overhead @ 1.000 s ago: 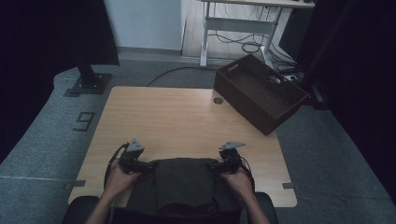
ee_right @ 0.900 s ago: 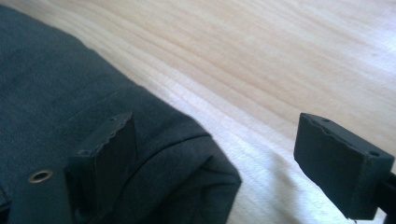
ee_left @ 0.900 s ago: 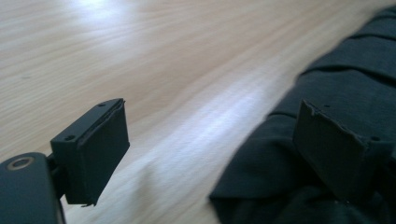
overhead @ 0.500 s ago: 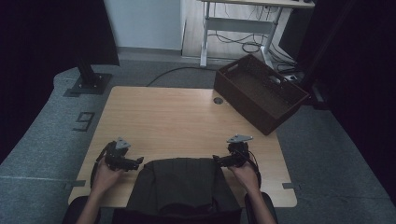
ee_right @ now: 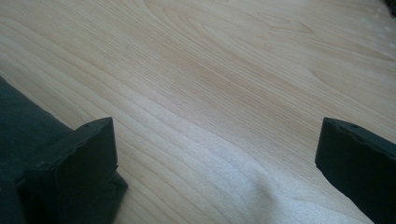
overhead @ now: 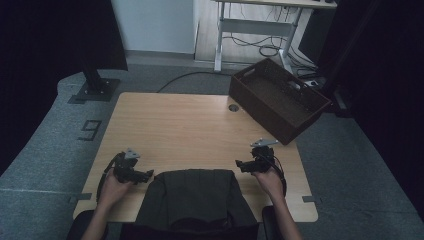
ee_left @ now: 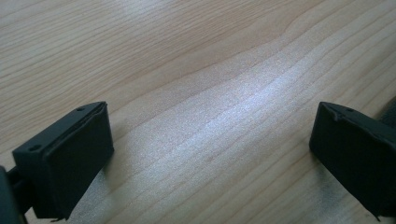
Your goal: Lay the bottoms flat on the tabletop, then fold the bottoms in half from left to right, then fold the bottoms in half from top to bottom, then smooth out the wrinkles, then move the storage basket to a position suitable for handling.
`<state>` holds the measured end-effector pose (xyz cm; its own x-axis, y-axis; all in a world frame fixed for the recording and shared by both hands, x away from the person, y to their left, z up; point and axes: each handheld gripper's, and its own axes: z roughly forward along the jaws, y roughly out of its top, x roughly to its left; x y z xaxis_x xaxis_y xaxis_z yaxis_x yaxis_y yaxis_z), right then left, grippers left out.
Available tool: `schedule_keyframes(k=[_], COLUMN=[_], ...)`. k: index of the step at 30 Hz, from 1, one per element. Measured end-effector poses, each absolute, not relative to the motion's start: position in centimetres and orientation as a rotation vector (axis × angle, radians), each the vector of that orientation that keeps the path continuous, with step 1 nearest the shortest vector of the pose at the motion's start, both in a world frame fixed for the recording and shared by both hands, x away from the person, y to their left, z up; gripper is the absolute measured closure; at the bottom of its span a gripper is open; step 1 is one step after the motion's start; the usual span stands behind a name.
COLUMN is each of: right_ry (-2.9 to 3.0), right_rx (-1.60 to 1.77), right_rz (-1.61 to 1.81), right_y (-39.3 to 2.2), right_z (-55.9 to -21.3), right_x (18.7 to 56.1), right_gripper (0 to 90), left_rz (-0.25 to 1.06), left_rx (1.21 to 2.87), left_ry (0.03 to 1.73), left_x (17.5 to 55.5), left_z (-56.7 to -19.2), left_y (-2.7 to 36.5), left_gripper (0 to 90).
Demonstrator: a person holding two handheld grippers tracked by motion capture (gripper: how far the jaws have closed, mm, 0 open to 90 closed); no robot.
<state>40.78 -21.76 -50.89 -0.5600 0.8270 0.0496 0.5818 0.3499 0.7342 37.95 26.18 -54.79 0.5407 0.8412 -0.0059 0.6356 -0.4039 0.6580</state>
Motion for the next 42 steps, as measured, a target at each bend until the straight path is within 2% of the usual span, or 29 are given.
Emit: schedule_keyframes(k=[20,42], right_ry=[2.222,2.137], right_rx=[1.312,1.395], right_rz=[1.009,1.006], right_y=[-25.1,-27.4], right_z=[-47.9,-46.4], right_x=[44.3,47.1], right_gripper=[0.0,2.4], left_rz=[0.438,0.442], left_rx=[2.169,2.163], left_ry=[1.188,1.195], left_x=[38.0,38.0], left_z=[-54.8,-54.8], left_y=[26.2,26.1], left_gripper=[0.0,0.0])
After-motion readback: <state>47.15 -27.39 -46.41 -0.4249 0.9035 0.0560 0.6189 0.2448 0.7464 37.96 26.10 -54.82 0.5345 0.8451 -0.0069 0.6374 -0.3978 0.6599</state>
